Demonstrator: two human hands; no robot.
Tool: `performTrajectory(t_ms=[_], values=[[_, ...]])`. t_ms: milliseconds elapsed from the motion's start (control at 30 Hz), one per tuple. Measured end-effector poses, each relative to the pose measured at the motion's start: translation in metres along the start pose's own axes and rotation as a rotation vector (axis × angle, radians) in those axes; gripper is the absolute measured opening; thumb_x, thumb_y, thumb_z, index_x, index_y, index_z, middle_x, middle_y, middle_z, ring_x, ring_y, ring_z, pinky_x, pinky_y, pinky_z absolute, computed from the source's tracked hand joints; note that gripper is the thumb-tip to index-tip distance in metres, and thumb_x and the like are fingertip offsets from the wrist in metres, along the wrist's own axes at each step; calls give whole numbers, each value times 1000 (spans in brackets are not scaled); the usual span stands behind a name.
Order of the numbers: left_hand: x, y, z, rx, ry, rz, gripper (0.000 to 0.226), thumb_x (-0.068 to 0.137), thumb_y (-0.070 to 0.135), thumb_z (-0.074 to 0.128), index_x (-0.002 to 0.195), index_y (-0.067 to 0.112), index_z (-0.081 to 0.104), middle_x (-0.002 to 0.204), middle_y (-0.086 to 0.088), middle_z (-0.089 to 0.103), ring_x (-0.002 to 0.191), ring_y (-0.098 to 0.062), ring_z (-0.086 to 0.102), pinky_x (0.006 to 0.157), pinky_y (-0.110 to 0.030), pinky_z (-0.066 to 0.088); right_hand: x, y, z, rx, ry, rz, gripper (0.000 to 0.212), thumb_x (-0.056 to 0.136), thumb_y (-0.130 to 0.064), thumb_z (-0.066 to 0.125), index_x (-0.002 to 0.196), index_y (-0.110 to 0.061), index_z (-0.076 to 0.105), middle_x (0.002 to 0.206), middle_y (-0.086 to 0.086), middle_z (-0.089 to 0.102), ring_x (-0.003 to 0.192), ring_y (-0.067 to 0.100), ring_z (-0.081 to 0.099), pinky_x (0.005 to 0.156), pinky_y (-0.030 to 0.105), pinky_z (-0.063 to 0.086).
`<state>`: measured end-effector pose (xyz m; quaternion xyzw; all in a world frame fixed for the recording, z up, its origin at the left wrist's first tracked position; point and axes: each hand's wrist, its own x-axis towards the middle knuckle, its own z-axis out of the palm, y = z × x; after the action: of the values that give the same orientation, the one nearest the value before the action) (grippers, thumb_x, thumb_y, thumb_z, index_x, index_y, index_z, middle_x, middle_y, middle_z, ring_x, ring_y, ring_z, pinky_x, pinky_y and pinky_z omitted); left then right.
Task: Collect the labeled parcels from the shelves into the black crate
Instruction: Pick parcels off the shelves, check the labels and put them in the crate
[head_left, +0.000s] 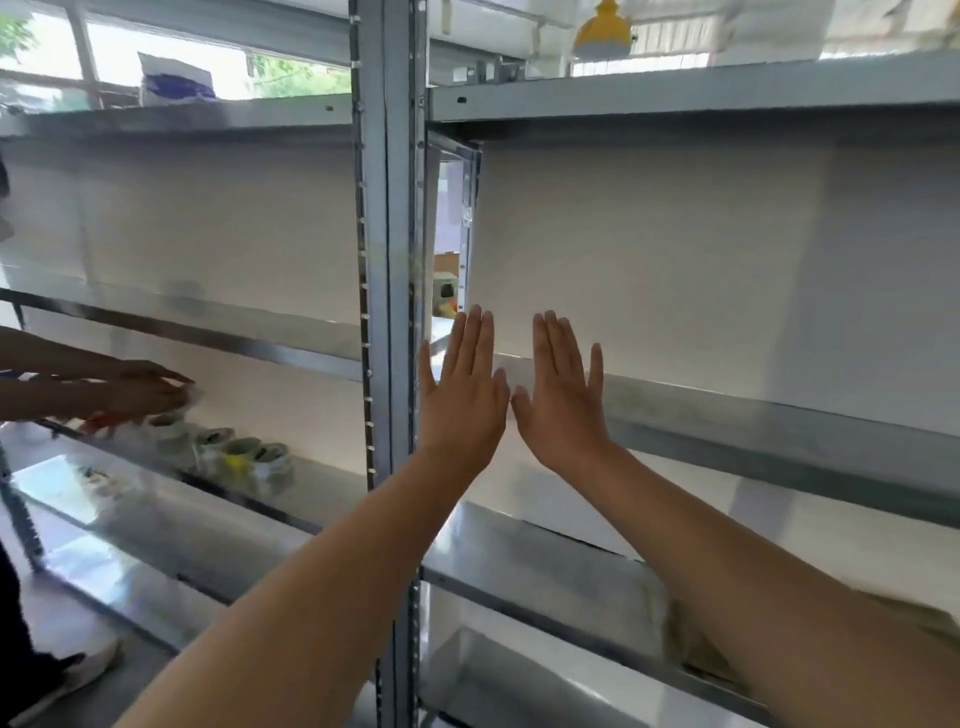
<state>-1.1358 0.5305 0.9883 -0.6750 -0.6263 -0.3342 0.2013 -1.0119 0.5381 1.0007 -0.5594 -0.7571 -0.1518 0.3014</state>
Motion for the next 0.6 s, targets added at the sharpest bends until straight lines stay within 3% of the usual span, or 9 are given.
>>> performTrajectory(t_ms=[167,300,433,500,600], values=[[-19,43,11,-26,39,81,59,105,37,17,157,15,2,165,-2,-1,147,-16,-14,120,-48,-7,-35,43,-26,-7,6,39,78,102,-29,42,156,-11,-9,165,4,-14,152,17,-16,122,45,-10],[-34,78,-1,-58,17,128,59,104,38,14,157,16,0,165,0,-3,148,-14,-14,118,-45,-14,-65,67,-54,-19,45,29,82,100,-27,47,156,-13,-11,165,2,-15,151,17,-17,123,44,-11],[-52,131,-15,-83,53,143,58,104,37,15,157,15,11,165,-2,9,151,-16,2,121,-49,-1,-110,105,-92,-52,115,41,84,98,-27,53,158,-15,-3,166,0,-11,150,13,-17,120,41,-15],[-74,163,-15,-122,38,167,59,103,38,11,157,15,10,165,-1,7,152,-16,3,122,-50,3,-140,133,-119,-92,119,76,83,98,-31,52,158,-18,-4,166,-2,-12,150,12,-17,120,41,-16],[-122,209,-7,-116,-29,250,60,105,38,22,158,14,5,165,-1,-1,152,-16,-2,121,-48,-5,-195,181,-166,-166,110,141,82,100,-37,48,158,-21,-9,165,-2,-16,150,15,-16,121,45,-12]])
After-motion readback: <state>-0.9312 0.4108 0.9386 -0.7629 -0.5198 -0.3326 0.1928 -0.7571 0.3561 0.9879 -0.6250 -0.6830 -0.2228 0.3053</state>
